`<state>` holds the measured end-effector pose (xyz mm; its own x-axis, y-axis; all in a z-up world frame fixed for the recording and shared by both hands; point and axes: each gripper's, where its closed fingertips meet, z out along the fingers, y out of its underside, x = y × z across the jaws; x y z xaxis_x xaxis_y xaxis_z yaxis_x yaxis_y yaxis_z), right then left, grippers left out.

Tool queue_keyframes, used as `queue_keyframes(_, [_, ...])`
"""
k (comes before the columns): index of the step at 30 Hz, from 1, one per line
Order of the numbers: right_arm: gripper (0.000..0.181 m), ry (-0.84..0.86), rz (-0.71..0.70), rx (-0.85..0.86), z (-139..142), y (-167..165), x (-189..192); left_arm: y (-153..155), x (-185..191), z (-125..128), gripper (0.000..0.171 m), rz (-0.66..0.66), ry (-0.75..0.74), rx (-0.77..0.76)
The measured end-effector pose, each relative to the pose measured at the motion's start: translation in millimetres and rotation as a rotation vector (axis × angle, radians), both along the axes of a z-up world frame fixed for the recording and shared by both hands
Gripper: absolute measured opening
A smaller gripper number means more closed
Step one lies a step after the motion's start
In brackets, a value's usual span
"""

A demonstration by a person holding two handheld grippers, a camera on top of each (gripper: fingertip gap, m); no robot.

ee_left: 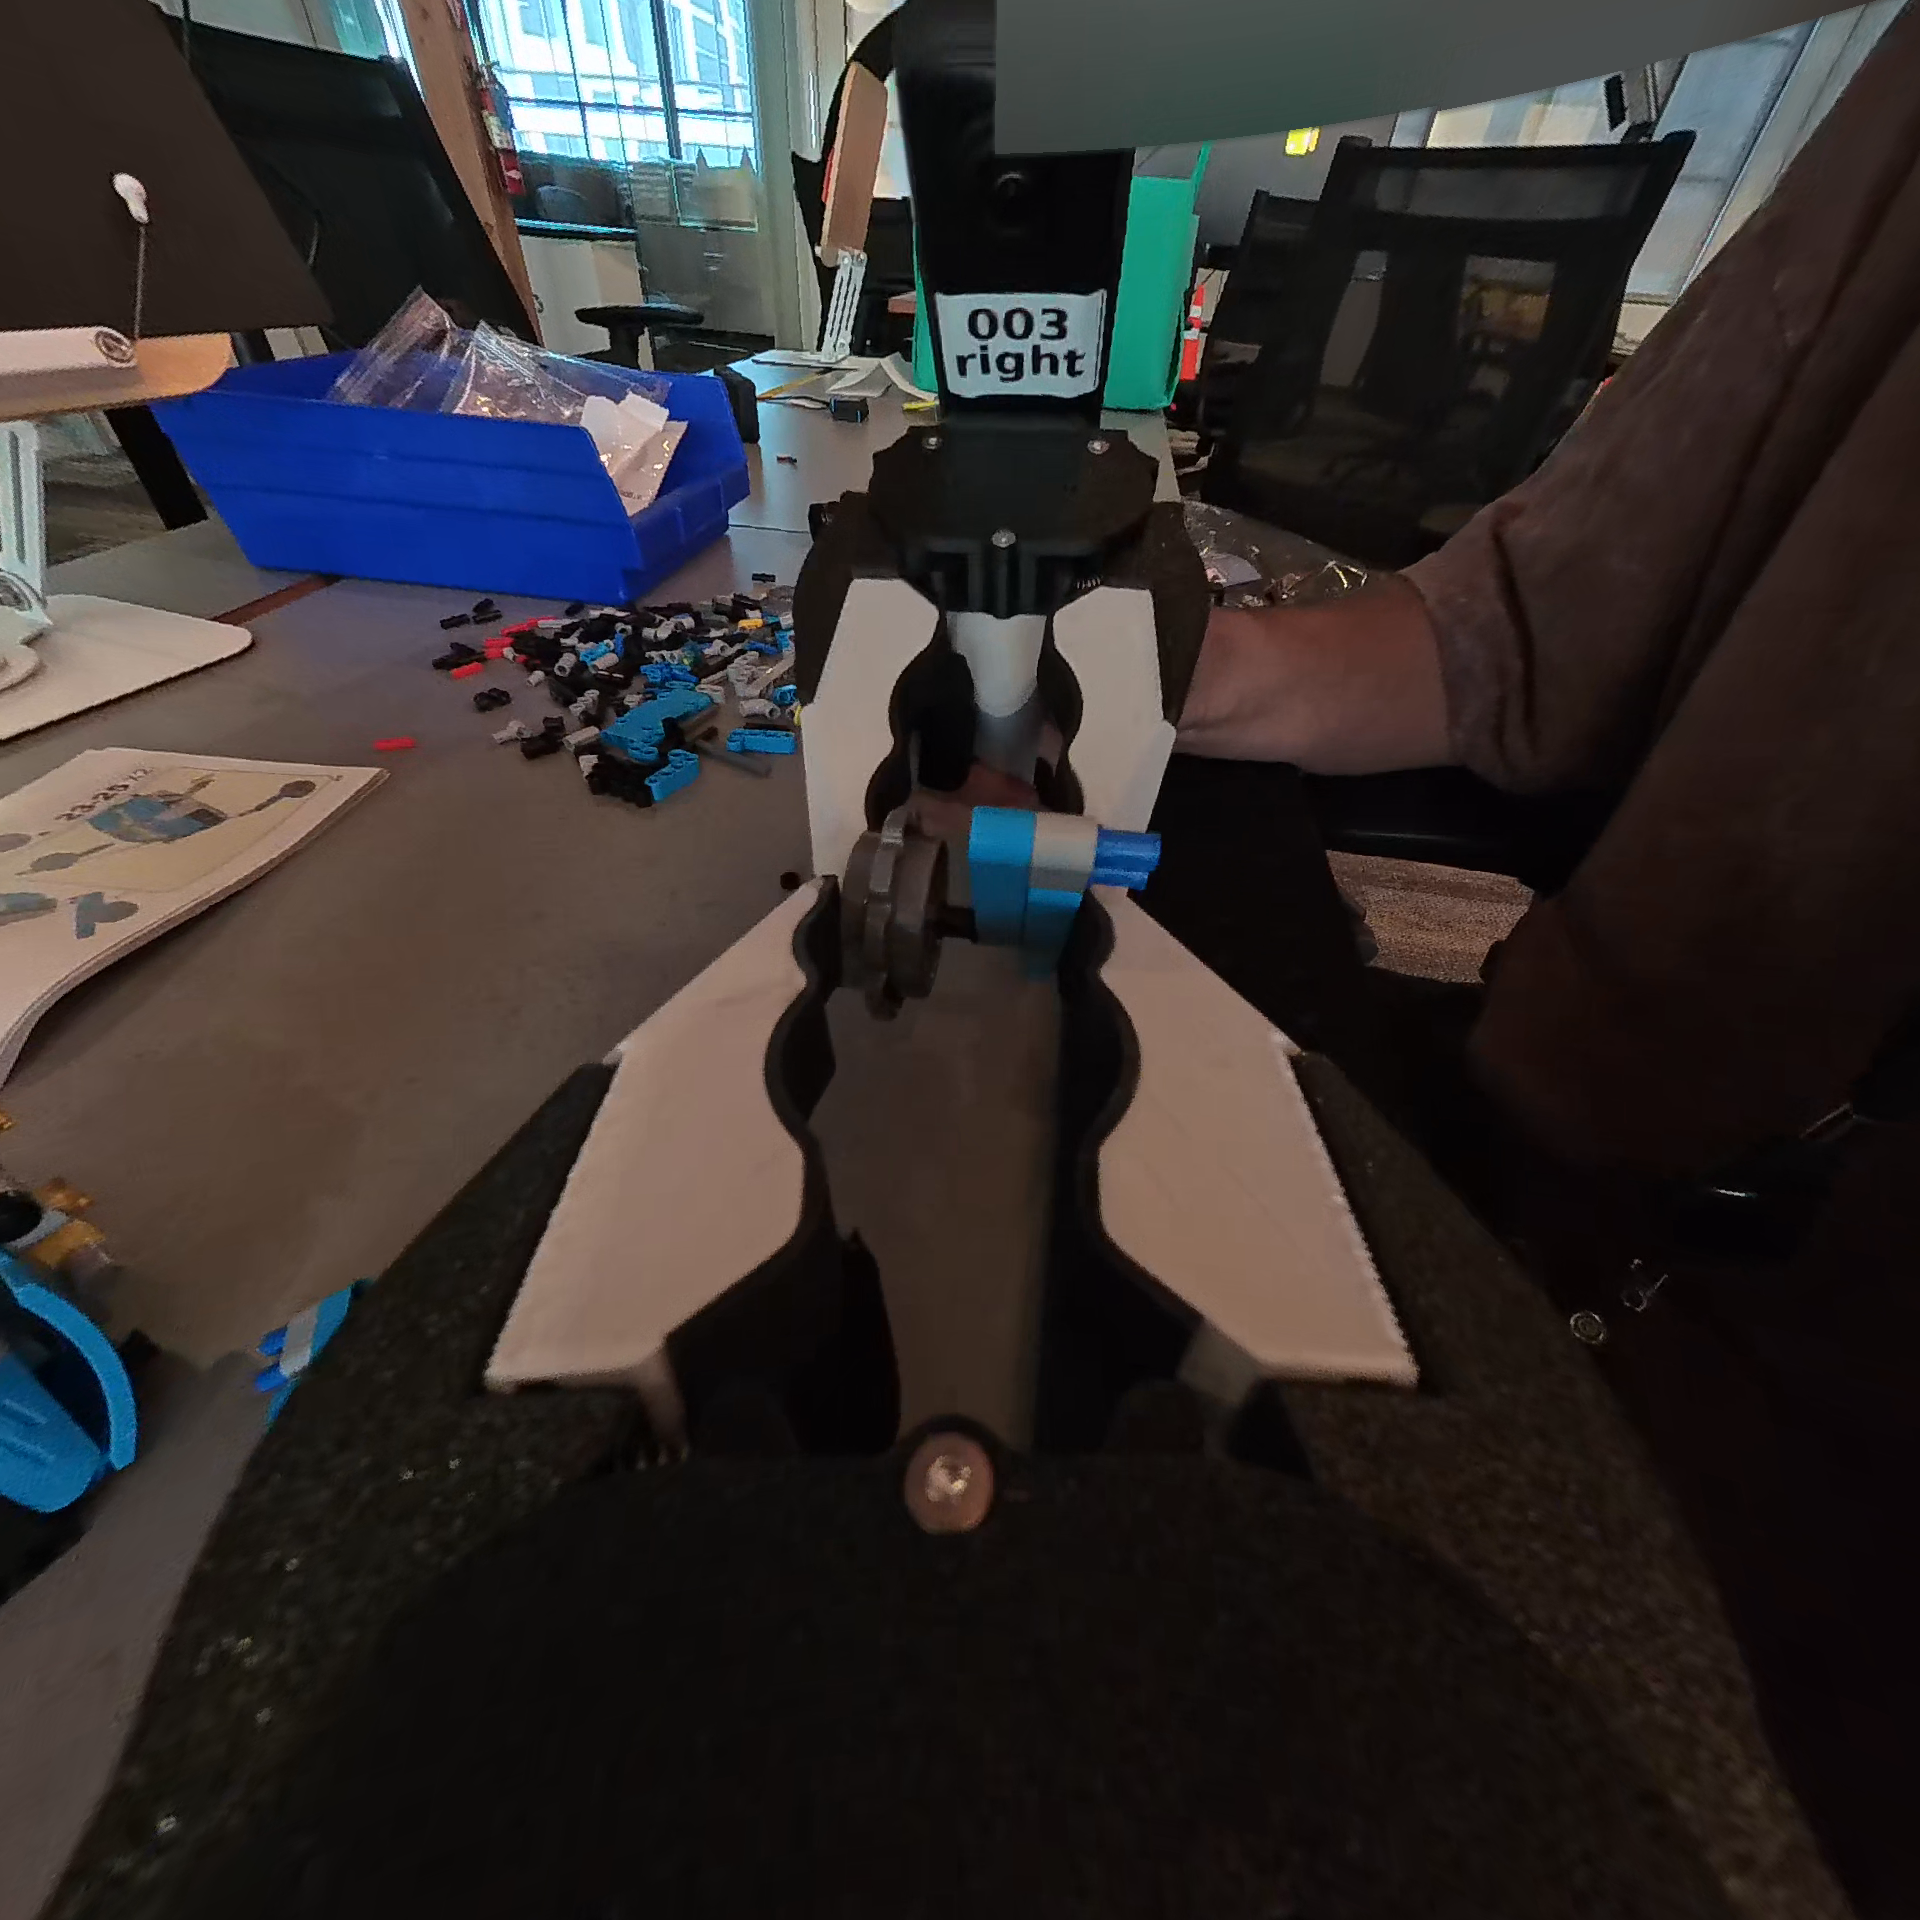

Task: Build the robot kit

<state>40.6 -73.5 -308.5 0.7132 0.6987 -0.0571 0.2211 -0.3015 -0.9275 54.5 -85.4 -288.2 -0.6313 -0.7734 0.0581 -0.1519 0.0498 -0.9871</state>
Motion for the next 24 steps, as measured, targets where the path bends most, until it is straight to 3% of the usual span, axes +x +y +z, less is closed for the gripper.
queue_keyframes(13, [0.035, -0.032, 0.0, 0.008, -1, -2, 2, -1, 1, -2, 0.039, 0.012, 0.0, 0.019])
queue_keyframes(17, [0.038, -0.113, -0.181, 0.083, 4, 17, 22, 22, 15, -1, 0.043, 0.11, 0.057, -0.103])
queue_keyframes(19, [0.038, -0.201, -0.35, 0.142, 9, 29, 46, 33, 20, 2, 0.062, 0.169, 0.074, -0.168])
queue_keyframes(24, [0.037, -0.471, -0.583, 0.194, 4, 41, 69, 42, 33, 6, 0.037, 0.225, 0.114, -0.317])
